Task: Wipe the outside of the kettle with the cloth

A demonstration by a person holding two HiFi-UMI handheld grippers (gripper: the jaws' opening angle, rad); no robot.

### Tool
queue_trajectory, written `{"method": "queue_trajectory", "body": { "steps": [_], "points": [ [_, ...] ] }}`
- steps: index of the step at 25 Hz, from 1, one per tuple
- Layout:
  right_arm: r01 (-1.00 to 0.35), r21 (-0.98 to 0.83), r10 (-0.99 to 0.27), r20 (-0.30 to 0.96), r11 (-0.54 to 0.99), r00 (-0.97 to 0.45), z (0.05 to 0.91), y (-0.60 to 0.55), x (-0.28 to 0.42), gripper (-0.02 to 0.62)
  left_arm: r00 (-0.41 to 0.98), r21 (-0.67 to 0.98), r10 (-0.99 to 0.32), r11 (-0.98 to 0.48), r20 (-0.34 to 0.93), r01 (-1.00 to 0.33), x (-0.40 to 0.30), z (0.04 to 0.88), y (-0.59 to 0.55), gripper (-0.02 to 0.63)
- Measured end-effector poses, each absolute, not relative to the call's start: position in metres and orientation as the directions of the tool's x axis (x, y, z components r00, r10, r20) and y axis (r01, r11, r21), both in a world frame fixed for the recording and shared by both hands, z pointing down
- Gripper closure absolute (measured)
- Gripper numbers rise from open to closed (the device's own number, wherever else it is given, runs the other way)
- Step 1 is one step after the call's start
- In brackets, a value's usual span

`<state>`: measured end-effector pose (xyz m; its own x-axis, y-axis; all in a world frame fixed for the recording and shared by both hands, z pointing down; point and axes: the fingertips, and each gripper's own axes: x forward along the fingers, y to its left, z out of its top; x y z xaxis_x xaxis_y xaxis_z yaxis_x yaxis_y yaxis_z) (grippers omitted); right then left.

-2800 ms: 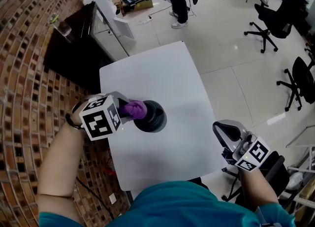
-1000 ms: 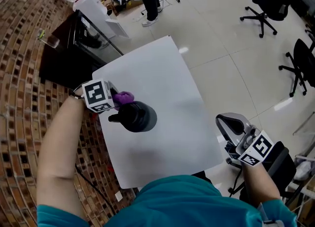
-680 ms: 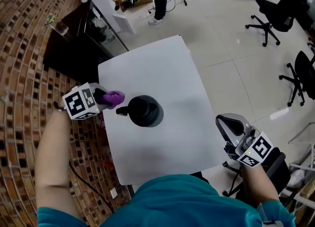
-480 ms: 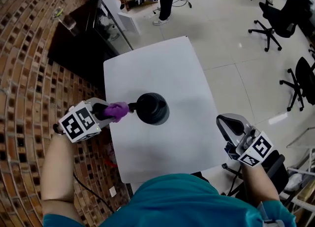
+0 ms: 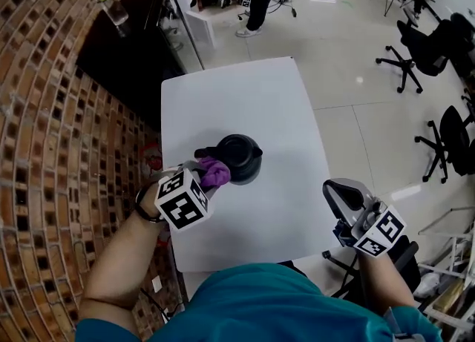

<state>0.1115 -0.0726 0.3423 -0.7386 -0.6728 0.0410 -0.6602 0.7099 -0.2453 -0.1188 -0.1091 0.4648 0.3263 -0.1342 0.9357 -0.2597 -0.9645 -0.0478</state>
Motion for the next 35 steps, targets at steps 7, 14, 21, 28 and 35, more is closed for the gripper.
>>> {"method": "queue_trajectory", "body": {
  "steps": [7,14,21,28,35],
  "points": [
    [-0.667,-0.262,-0.684,0.033,0.698,-0.729,0.344,-0.069,0.124,0.592,0.357,0.059,-0.058,-0.949,0.932,-0.309,-0.076,0.466,-0.092,0.485],
    [-0.642,-0.244,-0.662,-0.001,0.727,-0.749,0.333,-0.07,0.149,0.592,0.423,0.106,-0.065,-0.924,0.904,-0.368,-0.043,0.443,-0.074,0.483],
    [-0.595,-0.193,-0.61,-0.024,0.781,-0.792,0.313,-0.063,0.173,0.592,0.422,0.074,-0.134,-0.894,0.896,-0.442,-0.045,0.419,-0.031,0.483],
    [-0.583,-0.163,-0.597,-0.046,0.796,-0.801,0.306,-0.026,0.164,0.592,0.425,0.057,-0.186,-0.865,0.886,-0.498,-0.065,0.408,0.032,0.483],
    [-0.596,-0.106,-0.603,-0.052,0.796,-0.796,0.297,0.086,0.106,0.592,0.483,0.013,-0.29,-0.847,0.826,-0.531,-0.129,0.396,0.145,0.483]
  ]
}}
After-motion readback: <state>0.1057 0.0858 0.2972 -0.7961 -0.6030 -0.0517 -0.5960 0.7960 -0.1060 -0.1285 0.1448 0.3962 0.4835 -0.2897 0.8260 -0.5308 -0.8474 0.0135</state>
